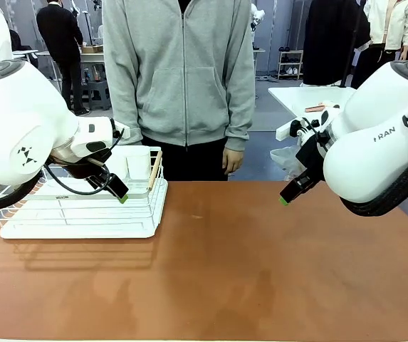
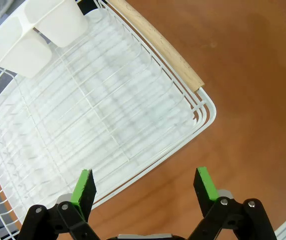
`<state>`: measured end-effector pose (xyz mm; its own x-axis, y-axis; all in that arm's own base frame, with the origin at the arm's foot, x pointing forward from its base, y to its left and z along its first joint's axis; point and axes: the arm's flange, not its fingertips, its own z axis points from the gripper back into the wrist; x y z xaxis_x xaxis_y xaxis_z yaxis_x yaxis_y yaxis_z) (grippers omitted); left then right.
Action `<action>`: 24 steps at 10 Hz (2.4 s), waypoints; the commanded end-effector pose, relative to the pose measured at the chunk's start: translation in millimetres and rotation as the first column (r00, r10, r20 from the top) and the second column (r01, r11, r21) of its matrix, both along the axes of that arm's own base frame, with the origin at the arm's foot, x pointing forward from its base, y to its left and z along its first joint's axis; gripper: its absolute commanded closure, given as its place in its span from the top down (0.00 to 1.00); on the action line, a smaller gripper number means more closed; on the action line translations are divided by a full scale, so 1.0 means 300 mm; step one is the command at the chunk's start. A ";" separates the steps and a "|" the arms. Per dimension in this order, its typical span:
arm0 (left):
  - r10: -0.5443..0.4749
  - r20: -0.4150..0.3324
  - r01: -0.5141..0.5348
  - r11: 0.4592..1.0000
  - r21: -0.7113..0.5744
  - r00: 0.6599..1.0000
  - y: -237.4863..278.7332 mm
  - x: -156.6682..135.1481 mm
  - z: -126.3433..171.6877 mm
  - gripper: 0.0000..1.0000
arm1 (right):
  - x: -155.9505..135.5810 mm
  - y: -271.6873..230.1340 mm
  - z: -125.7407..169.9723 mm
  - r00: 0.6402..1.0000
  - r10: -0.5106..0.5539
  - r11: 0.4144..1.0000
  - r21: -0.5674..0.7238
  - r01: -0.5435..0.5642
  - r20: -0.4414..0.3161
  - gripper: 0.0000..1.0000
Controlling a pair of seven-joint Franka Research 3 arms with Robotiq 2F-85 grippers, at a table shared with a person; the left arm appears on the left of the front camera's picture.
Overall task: Clean the table.
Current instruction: Pick up the Lint Roller when the human hands it over.
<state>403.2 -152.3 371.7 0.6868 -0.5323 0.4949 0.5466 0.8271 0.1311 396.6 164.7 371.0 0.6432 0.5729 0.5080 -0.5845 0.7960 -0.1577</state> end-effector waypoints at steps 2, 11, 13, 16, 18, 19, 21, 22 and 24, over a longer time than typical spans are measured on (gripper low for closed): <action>0.047 -0.033 -0.049 0.996 -0.074 0.998 0.014 0.020 0.066 1.00 | 0.003 -0.009 0.058 0.998 -0.044 0.996 0.079 0.046 -0.035 1.00; -0.184 -0.555 -0.305 0.677 -0.670 0.811 0.693 -0.097 0.479 1.00 | -0.069 -0.601 0.422 0.833 -0.087 0.637 0.612 0.469 -0.547 1.00; -0.129 -0.592 -0.370 0.670 -0.644 0.795 0.854 -0.131 0.482 1.00 | -0.096 -0.752 0.437 0.767 -0.043 0.546 0.628 0.554 -0.640 1.00; -0.080 -0.595 -0.484 0.501 -0.717 0.800 1.087 -0.172 0.457 1.00 | -0.159 -0.988 0.401 0.723 -0.084 0.377 0.649 0.660 -0.686 1.00; -0.052 -0.652 -0.578 0.415 -0.703 0.756 1.198 -0.213 0.428 1.00 | -0.212 -1.122 0.374 0.699 -0.076 0.294 0.654 0.697 -0.711 1.00; -0.038 -0.697 -0.635 0.380 -0.673 0.716 1.242 -0.229 0.410 1.00 | -0.231 -1.165 0.360 0.677 -0.076 0.289 0.634 0.717 -0.732 1.00; 0.044 -0.754 -0.737 0.256 -0.626 0.656 1.328 -0.259 0.373 1.00 | -0.293 -1.239 0.342 0.671 -0.087 0.251 0.636 0.730 -0.736 1.00; 0.079 -0.779 -0.775 0.203 -0.598 0.622 1.359 -0.265 0.360 1.00 | -0.313 -1.249 0.332 0.674 -0.090 0.251 0.638 0.728 -0.734 1.00; 0.105 -0.778 -0.778 0.216 -0.590 0.619 1.364 -0.257 0.357 1.00 | -0.301 -1.244 0.329 0.646 -0.103 0.238 0.612 0.754 -0.756 1.00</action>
